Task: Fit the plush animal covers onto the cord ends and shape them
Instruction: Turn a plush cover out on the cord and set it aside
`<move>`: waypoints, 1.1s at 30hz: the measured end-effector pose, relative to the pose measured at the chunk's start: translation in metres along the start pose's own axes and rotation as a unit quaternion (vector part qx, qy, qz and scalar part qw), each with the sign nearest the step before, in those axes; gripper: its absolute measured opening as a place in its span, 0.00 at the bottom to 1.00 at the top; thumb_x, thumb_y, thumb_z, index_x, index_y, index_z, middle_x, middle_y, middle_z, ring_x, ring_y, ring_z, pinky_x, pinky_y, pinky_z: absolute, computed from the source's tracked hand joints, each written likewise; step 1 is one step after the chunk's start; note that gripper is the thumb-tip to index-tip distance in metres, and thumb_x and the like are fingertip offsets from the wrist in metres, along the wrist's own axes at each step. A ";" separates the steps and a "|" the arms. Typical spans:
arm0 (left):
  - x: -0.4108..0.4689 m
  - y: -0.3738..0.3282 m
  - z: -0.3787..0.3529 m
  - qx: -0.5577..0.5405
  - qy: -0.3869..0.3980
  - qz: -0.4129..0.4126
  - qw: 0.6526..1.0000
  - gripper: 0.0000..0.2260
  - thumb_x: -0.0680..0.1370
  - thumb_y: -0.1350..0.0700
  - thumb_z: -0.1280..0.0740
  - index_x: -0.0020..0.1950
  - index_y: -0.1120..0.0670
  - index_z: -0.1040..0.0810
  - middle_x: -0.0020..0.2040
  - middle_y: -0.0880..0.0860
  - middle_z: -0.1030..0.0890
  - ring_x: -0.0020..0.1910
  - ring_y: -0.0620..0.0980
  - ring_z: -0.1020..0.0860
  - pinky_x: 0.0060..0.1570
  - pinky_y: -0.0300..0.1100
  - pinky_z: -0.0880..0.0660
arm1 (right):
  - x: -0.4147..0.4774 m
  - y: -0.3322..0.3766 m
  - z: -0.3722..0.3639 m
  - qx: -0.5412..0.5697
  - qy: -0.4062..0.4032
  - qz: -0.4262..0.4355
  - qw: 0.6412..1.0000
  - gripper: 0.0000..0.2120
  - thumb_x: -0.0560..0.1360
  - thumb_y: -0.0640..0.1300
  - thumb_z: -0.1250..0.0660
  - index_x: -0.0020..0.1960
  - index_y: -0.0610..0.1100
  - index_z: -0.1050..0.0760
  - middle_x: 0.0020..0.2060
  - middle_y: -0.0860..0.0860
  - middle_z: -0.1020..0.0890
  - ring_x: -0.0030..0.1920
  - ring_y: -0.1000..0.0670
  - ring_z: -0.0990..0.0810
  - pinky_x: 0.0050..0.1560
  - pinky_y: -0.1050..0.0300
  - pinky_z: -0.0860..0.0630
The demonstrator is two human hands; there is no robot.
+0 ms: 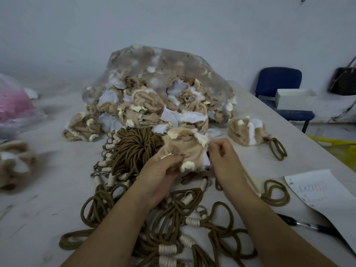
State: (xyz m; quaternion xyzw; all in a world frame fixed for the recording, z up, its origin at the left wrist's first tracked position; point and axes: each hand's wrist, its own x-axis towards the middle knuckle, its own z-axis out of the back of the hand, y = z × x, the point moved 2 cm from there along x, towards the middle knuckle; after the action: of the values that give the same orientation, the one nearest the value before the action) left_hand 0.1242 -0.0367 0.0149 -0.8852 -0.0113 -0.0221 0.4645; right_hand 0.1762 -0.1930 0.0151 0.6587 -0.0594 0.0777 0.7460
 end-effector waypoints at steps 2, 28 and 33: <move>-0.002 0.004 0.000 0.117 -0.008 -0.024 0.993 0.12 0.79 0.64 0.36 0.60 0.54 0.21 0.56 0.53 0.16 0.57 0.51 0.19 0.53 0.43 0.22 | -0.003 0.008 0.005 -0.057 -0.050 0.090 0.993 0.01 0.78 0.54 0.38 0.48 0.61 0.29 0.50 0.54 0.24 0.46 0.57 0.23 0.40 0.68 0.26; 0.002 0.002 -0.002 -0.057 0.007 0.020 0.998 0.06 0.69 0.67 0.33 0.43 0.58 0.23 0.37 0.54 0.19 0.37 0.48 0.19 0.41 0.41 0.20 | -0.010 0.003 -0.012 0.019 0.043 0.086 0.995 0.03 0.71 0.57 0.39 0.40 0.60 0.30 0.27 0.57 0.26 0.28 0.55 0.29 0.28 0.59 0.30; 0.000 0.005 -0.001 -0.001 0.004 0.015 1.000 0.11 0.72 0.61 0.29 0.53 0.60 0.25 0.51 0.61 0.19 0.50 0.55 0.20 0.51 0.47 0.20 | -0.012 0.005 -0.014 -0.011 0.129 0.137 0.982 0.13 0.72 0.56 0.34 0.55 0.65 0.30 0.51 0.61 0.23 0.50 0.59 0.21 0.46 0.64 0.24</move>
State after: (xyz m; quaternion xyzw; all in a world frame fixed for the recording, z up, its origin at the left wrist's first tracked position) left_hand 0.1245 -0.0405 0.0110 -0.8856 0.0036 -0.0189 0.4640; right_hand 0.1630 -0.1787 0.0154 0.6201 -0.0536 0.2631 0.7371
